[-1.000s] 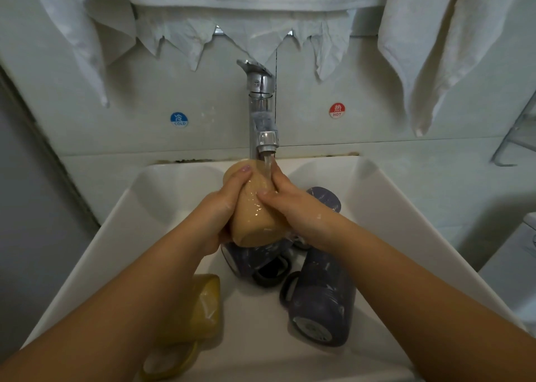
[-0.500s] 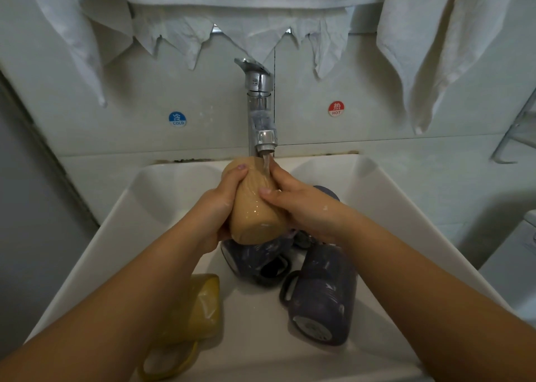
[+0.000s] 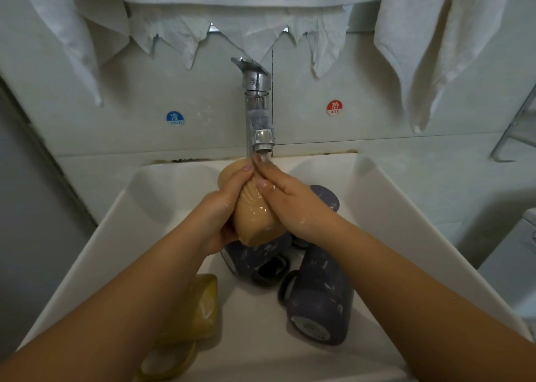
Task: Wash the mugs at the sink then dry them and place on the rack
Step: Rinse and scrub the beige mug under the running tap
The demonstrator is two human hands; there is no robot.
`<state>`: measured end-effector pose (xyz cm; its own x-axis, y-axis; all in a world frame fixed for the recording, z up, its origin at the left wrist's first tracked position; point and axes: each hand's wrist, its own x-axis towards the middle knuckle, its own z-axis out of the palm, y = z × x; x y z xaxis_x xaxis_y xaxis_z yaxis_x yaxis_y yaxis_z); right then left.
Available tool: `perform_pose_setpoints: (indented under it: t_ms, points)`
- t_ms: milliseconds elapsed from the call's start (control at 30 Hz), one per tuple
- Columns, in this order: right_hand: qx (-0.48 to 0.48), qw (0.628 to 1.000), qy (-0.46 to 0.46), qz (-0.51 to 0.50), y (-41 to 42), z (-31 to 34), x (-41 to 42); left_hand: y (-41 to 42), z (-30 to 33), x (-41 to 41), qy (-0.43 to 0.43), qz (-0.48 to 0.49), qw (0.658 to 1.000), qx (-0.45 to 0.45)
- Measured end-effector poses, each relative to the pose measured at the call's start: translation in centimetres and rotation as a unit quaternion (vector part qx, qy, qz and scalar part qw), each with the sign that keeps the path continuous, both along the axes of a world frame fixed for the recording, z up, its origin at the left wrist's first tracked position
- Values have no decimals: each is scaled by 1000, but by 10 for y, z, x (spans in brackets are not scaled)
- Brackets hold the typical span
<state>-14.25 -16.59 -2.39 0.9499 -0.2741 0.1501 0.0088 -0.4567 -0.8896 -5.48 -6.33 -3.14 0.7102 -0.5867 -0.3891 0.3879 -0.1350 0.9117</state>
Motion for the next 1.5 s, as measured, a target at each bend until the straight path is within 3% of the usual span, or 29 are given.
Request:
perform_pose_setpoints:
  t_ms: [100,200,233,300,367,433,633,800,933,1033,1233,1400,1500]
  points:
    - [-37,999,6,1,4,4,-6,3,-1,3,12,5,1000,-16]
    - [-117,975,-57,-178,10,7,-12,4,-1,6,29,33,999,-22]
    - [-105,968,-53,-222,9,5,-11,4,-1,6,31,37,999,-25]
    - [69,973,19,-219,5,6,-8,3,-2,5,33,41,998,-38]
    - [281,946,78,-140,1,7,-8,1,-3,4,35,38,998,-47]
    - [349,929,75,-92,-1,4,-9,0,-3,2,38,36,997,-51]
    - [333,923,64,-182,1,-2,3,-3,-5,-1,-13,38,997,-68]
    - [421,905,54,-19,-8,-5,-4,-1,-4,4,-1,50,996,-68]
    - [394,913,52,-94,-2,-11,5,-1,-6,1,-22,37,996,-78]
    - [405,899,53,-157,-1,-14,13,-4,-6,-4,-57,27,994,-88]
    - [434,897,69,-39,-12,-14,6,-1,-4,-2,-28,40,993,-105]
    - [433,891,29,-136,-2,-14,13,-5,-6,-8,-81,27,989,-116]
    - [414,900,52,-125,-4,-13,10,-5,-6,-8,-68,45,991,-105]
